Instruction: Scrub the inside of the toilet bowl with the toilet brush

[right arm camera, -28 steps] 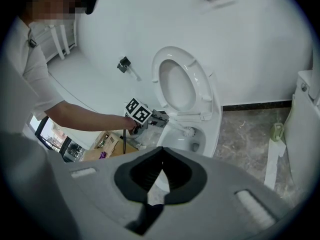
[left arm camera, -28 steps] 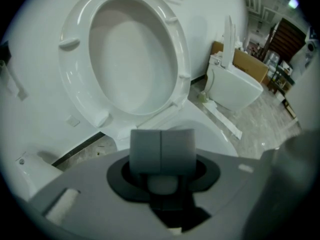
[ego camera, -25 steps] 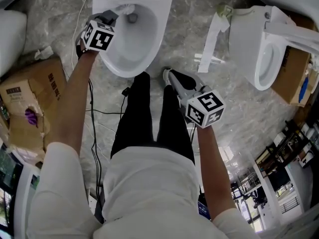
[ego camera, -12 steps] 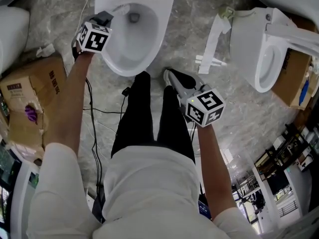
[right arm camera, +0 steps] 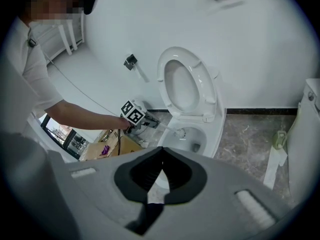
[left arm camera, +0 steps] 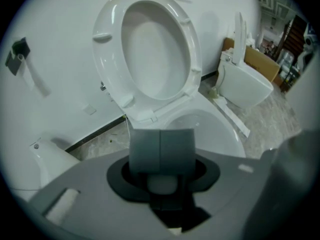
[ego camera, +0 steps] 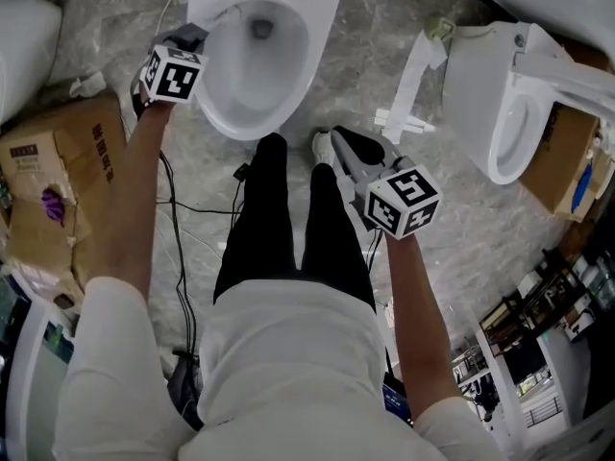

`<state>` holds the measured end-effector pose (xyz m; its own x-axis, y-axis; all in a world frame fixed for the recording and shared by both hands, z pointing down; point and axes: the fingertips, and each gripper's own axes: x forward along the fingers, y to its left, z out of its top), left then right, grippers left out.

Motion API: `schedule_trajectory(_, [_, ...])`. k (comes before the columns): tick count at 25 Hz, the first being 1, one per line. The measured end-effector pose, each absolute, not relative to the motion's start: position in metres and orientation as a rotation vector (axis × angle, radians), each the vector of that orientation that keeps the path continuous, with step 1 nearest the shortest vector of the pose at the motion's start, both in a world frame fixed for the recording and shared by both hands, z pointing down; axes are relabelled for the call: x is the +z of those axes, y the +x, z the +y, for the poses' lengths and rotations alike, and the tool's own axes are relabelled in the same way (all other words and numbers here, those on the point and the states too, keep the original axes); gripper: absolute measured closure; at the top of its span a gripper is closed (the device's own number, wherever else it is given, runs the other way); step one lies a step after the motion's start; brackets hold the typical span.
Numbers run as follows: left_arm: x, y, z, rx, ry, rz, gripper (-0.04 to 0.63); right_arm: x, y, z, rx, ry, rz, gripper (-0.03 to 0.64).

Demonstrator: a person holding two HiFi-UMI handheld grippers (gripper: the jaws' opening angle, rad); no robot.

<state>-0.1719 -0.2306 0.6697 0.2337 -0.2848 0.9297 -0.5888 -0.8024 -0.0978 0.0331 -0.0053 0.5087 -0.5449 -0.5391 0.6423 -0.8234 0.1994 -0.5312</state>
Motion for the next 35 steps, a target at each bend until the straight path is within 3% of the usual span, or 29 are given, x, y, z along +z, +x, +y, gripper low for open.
schedule_trajectory(35, [0.657,-0.239,-0.115,1.535,2.04,-0.992,0.437,0.492,0.042,0.024,1.129,1.124,-2.232,0.617])
